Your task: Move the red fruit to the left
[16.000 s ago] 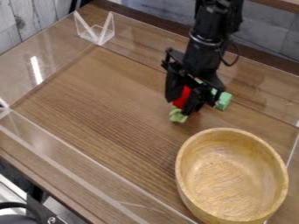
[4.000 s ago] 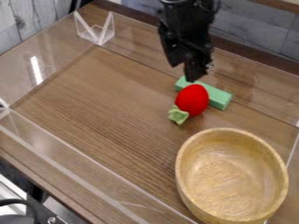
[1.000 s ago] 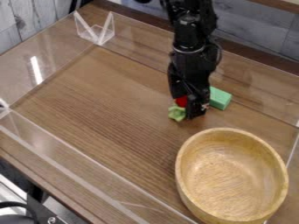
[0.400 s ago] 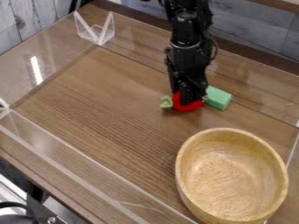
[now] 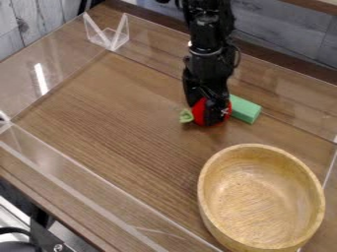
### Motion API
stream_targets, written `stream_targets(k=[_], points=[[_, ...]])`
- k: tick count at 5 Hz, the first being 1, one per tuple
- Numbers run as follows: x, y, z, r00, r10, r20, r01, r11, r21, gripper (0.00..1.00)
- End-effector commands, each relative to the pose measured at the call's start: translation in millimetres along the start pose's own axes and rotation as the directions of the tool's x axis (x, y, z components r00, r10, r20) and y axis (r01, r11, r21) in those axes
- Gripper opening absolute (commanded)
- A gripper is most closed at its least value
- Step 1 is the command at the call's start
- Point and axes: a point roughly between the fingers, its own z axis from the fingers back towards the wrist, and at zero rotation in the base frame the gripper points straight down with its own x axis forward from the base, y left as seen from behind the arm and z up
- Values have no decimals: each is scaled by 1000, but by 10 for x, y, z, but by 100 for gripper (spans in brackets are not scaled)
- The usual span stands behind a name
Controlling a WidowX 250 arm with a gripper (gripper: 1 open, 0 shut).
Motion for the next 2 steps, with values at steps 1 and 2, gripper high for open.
stream_targets(k=[1,2], points=[[120,-24,81,999,17,39,-18,999,28,0],[156,-130,15,999,23,29,-23,999,24,0]])
